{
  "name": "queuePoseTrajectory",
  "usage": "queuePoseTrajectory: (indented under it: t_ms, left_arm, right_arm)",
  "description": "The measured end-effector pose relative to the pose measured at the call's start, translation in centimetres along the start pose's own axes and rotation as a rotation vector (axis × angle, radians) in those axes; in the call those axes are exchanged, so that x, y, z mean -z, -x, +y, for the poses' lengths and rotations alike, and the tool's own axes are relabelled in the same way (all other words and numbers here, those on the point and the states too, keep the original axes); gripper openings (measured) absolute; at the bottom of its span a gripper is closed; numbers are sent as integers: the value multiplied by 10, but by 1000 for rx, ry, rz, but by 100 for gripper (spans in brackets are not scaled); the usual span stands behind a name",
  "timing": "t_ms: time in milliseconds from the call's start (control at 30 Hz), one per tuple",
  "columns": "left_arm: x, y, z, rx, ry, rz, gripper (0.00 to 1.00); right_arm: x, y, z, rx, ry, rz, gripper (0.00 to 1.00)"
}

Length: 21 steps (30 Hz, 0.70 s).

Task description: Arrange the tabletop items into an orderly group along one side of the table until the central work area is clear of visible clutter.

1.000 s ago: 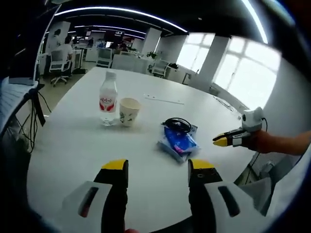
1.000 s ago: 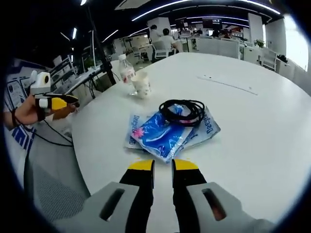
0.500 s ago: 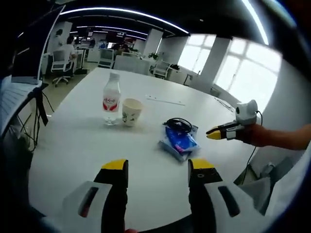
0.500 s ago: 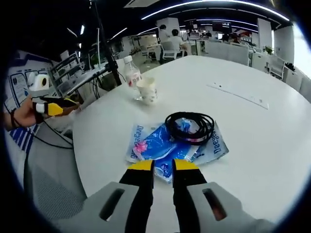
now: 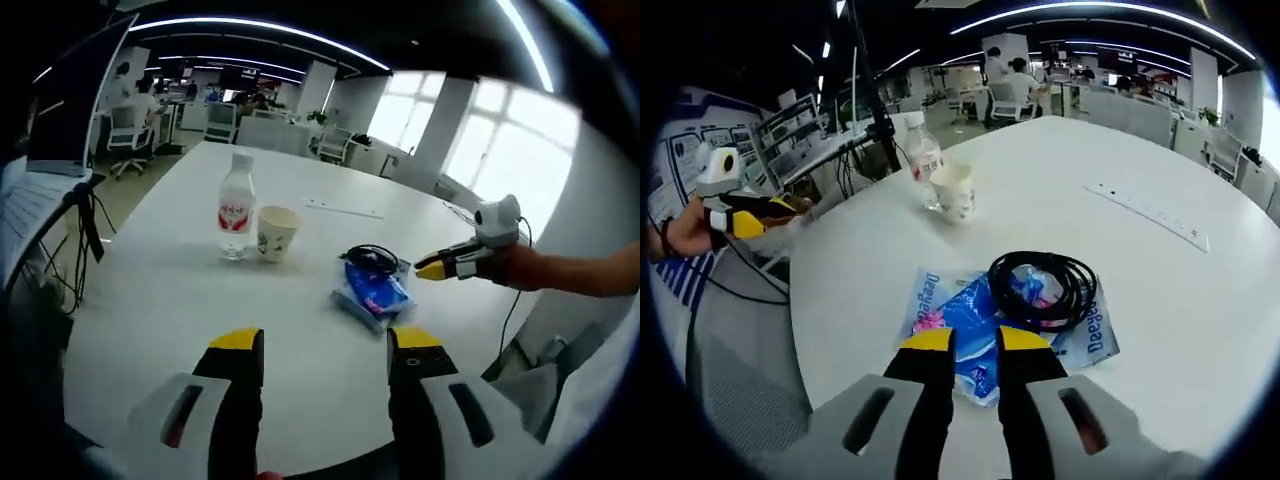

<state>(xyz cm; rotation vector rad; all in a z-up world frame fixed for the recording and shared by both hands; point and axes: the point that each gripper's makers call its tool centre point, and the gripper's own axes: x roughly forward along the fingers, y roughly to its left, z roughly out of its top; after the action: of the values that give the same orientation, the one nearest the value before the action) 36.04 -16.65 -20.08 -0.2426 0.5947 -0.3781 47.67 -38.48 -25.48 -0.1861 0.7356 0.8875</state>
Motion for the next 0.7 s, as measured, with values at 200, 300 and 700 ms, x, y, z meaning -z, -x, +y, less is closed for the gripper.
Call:
queuePoseTrajectory:
  t_ms: [200, 300, 700]
  left_arm:
    - [0, 1, 2, 1, 7, -5, 49]
    - [0, 1, 3, 2, 4, -1, 49]
    - [1, 3, 7, 2, 15, -1, 49]
  right_arm:
    - [-8, -8, -6, 1, 15, 12, 14]
    - [-12, -12, -11, 0, 20, 16, 15]
    - [-19, -26, -20, -2, 32, 41, 17]
